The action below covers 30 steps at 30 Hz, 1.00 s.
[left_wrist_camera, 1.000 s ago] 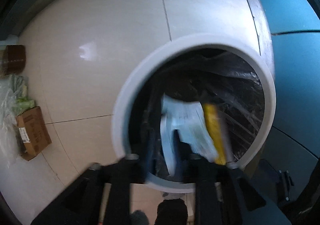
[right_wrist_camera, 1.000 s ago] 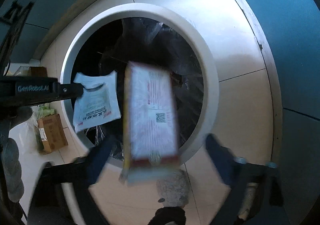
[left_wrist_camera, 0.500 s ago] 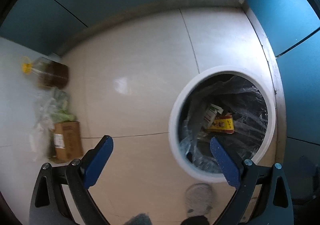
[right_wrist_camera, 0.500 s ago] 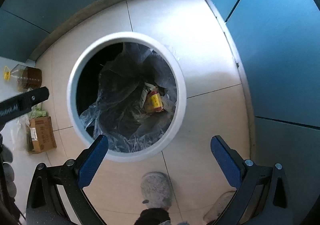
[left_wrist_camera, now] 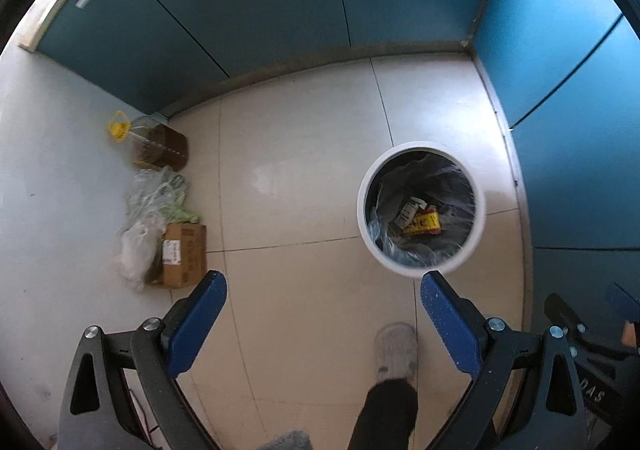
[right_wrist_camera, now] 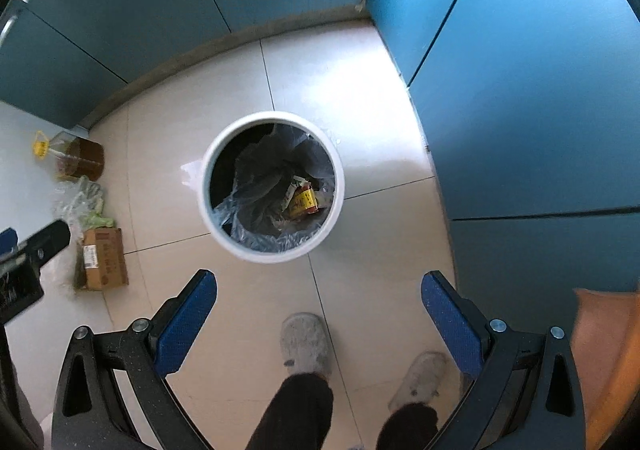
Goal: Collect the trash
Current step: 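Withdraw both open tools from the bin and turn back toward the table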
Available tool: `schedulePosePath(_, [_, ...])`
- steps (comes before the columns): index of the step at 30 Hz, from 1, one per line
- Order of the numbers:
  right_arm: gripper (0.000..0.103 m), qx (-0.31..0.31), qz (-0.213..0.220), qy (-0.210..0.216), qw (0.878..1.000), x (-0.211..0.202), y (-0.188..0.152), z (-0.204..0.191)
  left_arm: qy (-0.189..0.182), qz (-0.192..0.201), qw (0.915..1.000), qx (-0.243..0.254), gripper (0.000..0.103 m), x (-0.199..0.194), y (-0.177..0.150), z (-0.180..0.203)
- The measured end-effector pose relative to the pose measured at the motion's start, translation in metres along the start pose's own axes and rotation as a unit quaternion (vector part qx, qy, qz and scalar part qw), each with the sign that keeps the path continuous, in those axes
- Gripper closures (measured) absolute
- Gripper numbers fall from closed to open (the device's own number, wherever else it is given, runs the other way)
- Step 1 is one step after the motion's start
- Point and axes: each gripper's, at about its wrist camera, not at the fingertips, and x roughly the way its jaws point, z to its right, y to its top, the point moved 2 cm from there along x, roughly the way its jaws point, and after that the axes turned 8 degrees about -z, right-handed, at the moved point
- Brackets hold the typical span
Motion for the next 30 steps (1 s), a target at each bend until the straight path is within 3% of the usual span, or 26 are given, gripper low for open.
schedulePosePath(8, [0.0, -0.011, 0.043, 0.016, 0.999, -0.135, -0.044, -0.005, -0.009, 0.027, 0.9996, -0.004, 0.004, -0.114, -0.043, -0.02])
schedulePosePath(13, [0.0, 0.007, 0.068, 0.077, 0.995, -0.21, -0.067, 0.009, 0.026, 0.055, 0.9981, -0.006, 0.004, -0.186, -0.063, -0.024])
schedulePosePath(16, [0.0, 0.038, 0.093, 0.117, 0.988, -0.262, -0.084, 0.042, 0.027, 0.094, 0.9952, -0.001, 0.004, -0.237, -0.072, -0.008])
schedulePosePath(19, [0.0, 0.083, 0.132, 0.134, 0.979, -0.317, -0.102, 0.105, 0.003, 0.132, 0.9911, 0.017, 0.004, -0.288, -0.081, 0.032])
schedulePosePath(23, [0.0, 0.158, 0.17, 0.113, 0.966, -0.367, -0.139, 0.211, -0.038, 0.154, 0.9841, 0.08, 0.004, -0.337, -0.089, 0.126])
schedulePosePath(26, [0.0, 0.221, 0.17, 0.071, 0.958, -0.391, -0.174, 0.301, -0.059, 0.154, 0.976, 0.143, 0.004, -0.357, -0.099, 0.215])
schedulePosePath(30, [0.0, 0.307, 0.152, 0.021, 0.939, -0.397, -0.226, 0.424, -0.066, 0.124, 0.962, 0.234, 0.004, -0.361, -0.118, 0.33])
